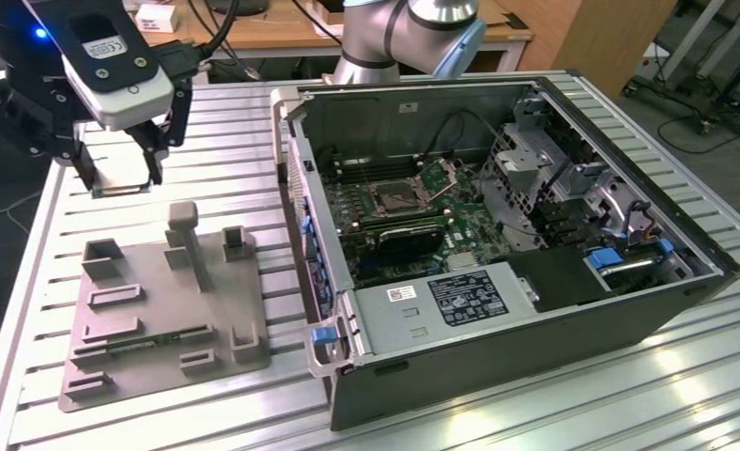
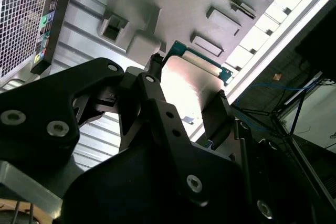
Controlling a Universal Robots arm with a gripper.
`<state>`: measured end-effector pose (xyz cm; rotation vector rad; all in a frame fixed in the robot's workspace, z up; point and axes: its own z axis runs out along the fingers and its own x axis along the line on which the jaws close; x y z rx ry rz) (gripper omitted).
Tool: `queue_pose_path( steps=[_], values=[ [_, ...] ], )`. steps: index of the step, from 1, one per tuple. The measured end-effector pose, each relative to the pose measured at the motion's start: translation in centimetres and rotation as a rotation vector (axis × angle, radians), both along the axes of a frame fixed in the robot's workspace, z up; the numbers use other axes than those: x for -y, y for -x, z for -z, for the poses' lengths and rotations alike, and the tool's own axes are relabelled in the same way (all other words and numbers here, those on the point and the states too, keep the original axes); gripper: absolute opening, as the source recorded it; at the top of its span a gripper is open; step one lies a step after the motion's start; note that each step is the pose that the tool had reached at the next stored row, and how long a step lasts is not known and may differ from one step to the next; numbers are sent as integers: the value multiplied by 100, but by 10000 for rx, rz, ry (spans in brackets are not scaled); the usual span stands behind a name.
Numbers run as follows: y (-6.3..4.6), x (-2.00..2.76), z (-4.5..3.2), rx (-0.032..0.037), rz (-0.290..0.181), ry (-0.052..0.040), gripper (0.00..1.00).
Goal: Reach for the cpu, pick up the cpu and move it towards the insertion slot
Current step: 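Pick up the cpu and move it towards the insertion slot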
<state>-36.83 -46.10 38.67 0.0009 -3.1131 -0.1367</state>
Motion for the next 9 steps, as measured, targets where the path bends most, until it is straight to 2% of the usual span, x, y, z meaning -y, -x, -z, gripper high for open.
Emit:
queue_pose_path(
  steps=[9],
  values=[
    [-22,0,0,-1,1,0,55]
  ],
)
